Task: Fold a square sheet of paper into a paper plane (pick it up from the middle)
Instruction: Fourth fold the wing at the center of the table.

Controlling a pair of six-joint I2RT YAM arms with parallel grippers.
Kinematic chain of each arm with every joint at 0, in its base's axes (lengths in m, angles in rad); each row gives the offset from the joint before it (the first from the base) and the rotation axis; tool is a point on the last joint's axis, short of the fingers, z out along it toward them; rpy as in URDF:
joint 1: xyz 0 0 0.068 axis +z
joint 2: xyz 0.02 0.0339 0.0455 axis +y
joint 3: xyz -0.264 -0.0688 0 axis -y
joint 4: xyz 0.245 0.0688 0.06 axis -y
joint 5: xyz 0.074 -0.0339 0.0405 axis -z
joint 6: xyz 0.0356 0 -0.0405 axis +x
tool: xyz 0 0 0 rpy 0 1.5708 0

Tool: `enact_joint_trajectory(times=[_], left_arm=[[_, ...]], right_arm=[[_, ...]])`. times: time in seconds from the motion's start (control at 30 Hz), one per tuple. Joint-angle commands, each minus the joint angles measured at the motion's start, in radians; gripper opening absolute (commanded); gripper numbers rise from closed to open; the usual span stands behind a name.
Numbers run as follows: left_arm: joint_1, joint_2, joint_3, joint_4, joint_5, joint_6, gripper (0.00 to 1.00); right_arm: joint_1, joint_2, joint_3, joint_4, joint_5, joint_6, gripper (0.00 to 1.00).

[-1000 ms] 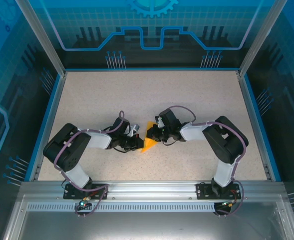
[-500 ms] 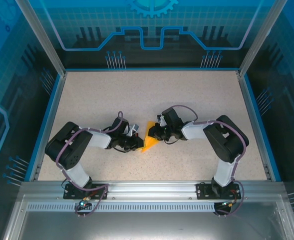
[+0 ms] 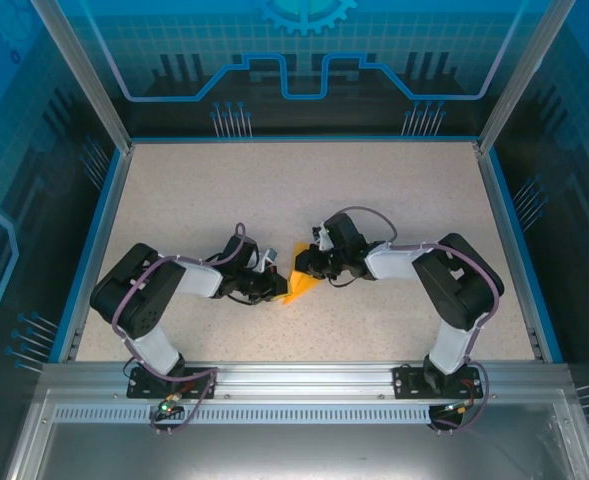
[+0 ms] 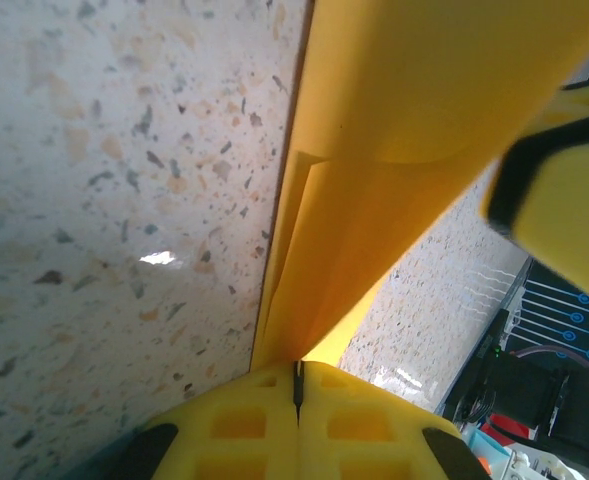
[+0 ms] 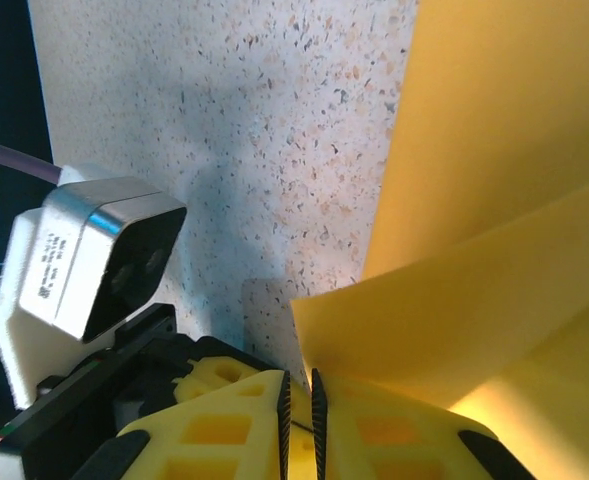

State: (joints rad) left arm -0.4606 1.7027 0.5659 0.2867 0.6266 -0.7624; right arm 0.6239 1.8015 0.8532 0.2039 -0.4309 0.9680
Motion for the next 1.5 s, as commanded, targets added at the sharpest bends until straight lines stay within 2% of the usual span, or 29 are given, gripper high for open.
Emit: enact_joint_trajectory(times=[0.0, 0.3, 0.63, 0.93, 1.47], left_arm=[[0.017, 0.023, -0.031, -0.022, -0.03, -0.019, 0.01], [0.016, 0.011, -0.044, -0.018, -0.045, -0.012, 0.01], [0.016, -0.016, -0.072, 0.003, -0.097, -0.066, 0.0], [0.016, -0.012, -0.07, 0.006, -0.094, -0.078, 0.0], [0.016, -0.013, -0.057, -0.039, -0.094, -0.049, 0.02]], right_arm=[[0.01, 0.056, 0.021, 0.018, -0.026, 0.006, 0.16], [-0.007, 0.079, 0.021, 0.034, -0.035, 0.0, 0.16], [-0.044, -0.062, -0.041, -0.028, 0.017, -0.028, 0.18], [0.01, 0.015, 0.021, -0.018, -0.012, -0.022, 0.17], [-0.02, 0.121, 0.065, -0.011, -0.007, -0.001, 0.16]])
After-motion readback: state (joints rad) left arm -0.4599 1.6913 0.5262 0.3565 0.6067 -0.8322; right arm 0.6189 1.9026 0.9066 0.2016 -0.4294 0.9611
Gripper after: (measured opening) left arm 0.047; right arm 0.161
